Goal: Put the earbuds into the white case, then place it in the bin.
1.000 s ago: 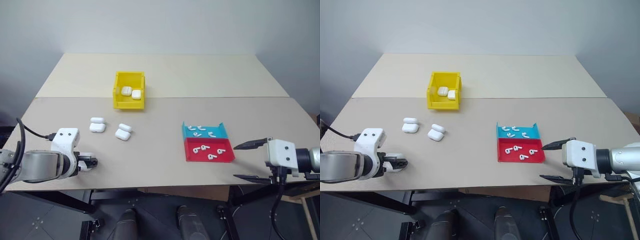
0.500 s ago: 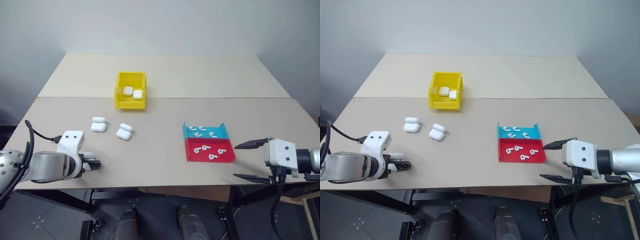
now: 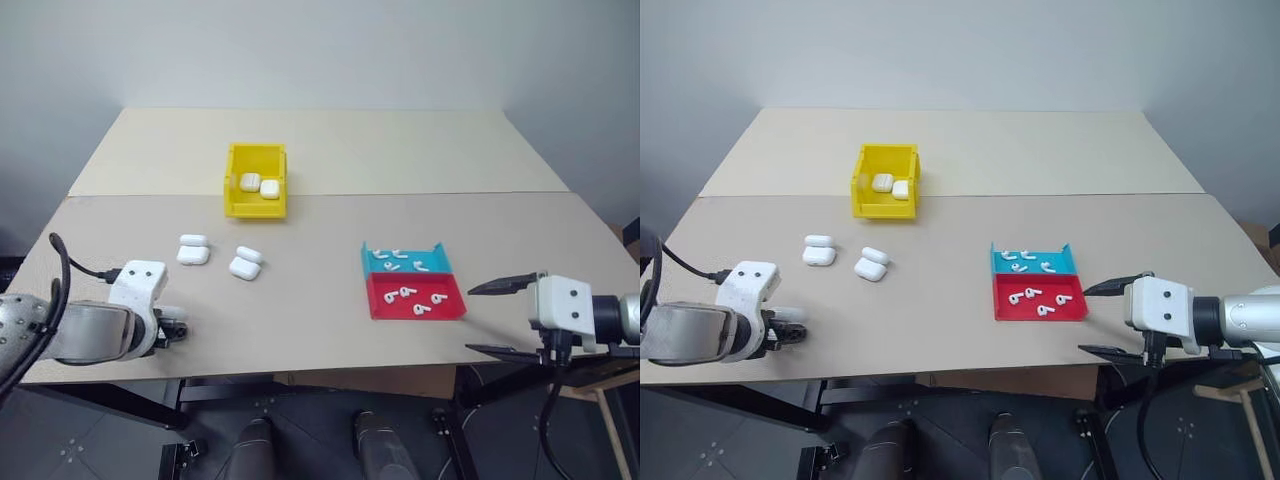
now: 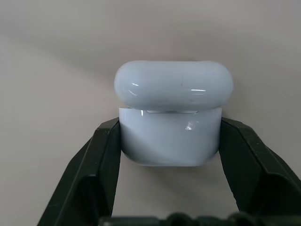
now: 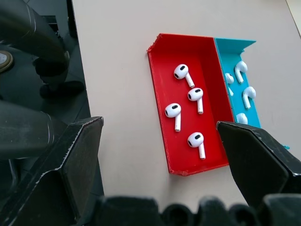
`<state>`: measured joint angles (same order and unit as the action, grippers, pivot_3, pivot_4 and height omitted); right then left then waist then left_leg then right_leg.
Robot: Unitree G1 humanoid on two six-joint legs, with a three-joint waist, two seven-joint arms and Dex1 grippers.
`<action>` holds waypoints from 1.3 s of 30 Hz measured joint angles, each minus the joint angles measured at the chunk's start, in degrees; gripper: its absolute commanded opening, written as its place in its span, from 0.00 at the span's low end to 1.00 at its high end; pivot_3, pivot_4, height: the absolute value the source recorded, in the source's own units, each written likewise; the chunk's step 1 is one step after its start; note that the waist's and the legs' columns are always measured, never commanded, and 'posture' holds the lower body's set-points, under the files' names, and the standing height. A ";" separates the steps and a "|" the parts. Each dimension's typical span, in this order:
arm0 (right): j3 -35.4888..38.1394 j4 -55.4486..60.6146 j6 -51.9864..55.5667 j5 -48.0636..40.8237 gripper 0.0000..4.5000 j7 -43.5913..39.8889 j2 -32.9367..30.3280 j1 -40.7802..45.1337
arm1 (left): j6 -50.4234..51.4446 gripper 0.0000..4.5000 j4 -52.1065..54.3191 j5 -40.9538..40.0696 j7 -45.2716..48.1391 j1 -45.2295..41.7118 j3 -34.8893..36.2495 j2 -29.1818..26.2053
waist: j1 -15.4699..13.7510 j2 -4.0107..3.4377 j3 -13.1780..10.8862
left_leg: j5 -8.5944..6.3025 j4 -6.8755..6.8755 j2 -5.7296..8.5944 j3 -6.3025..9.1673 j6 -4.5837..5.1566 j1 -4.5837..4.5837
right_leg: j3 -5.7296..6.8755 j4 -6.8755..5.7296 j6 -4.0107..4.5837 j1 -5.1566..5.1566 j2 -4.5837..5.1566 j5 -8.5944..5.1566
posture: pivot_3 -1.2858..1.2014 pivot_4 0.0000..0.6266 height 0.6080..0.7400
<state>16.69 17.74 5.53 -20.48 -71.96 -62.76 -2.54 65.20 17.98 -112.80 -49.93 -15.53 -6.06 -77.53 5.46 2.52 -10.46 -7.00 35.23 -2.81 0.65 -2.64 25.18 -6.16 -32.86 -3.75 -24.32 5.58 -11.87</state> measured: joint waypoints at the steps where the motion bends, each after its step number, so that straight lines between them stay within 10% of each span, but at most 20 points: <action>1: -0.01 -0.28 -0.02 0.04 1.00 0.00 0.00 0.16 | 0.08 0.62 0.76 -0.01 0.11 -1.23 -0.01 -1.52 | 0.00 0.01 -0.01 | 0.00 -0.01 -0.02 0.00 0.00 0.00 | 0.04 0.00 0.00 -0.04 0.00 0.00 | 0.52 0.24 1.00; 7: -0.43 -2.54 -0.47 0.30 1.00 -0.11 0.00 3.40 | -0.11 0.62 4.11 0.81 6.87 -10.31 2.76 -4.72 | 0.05 0.00 -0.01 | -0.04 -0.05 0.00 0.01 0.07 0.01 | 0.20 0.83 0.01 0.11 0.15 0.01 | 0.52 0.24 1.00; 13: -2.39 -4.80 -0.83 0.69 1.00 -1.55 -0.53 7.80 | -6.81 0.62 14.32 19.54 29.56 -7.42 10.36 3.72 | 0.00 0.03 0.01 | -0.08 -0.33 0.00 -0.51 0.14 0.12 | 0.67 0.64 0.45 0.02 0.69 0.73 | 0.52 0.24 1.00; 24: -14.72 -6.42 6.52 1.81 1.00 -10.27 -7.30 24.88 | -56.88 0.62 5.29 74.37 74.77 2.74 -0.70 36.67 | -0.93 -0.08 0.05 | -0.13 -0.51 0.05 -0.46 0.08 0.05 | 0.65 0.25 -0.29 -0.16 0.71 1.83 | 0.52 0.24 1.00; 31: -27.34 -5.07 15.75 7.74 1.00 -14.65 -7.63 39.46 | -75.96 0.62 -10.05 78.82 98.32 0.09 -3.84 52.46 | -2.72 -0.08 0.05 | -0.11 -0.42 0.04 -0.44 0.07 0.08 | 0.66 -0.35 -0.45 -0.45 0.70 1.89 | 0.52 0.24 1.00; 39: -36.67 -5.57 19.55 15.74 1.00 -15.30 -3.43 46.53 | -79.91 0.62 -15.61 75.25 115.42 -0.23 -3.25 58.13 | -3.04 -0.10 0.06 | -0.10 -0.40 0.03 -0.45 0.10 0.13 | 0.64 -0.42 -0.95 -0.49 0.70 2.06 | 0.52 0.24 1.00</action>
<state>-19.98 12.17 25.08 -4.74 -87.26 -66.18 44.00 -14.71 2.37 -37.55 65.50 -15.76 -9.31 -19.40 2.42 2.42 -10.41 -7.10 34.83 -2.78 0.21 -2.54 25.31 -5.52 -33.28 -4.70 -24.81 6.28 -9.81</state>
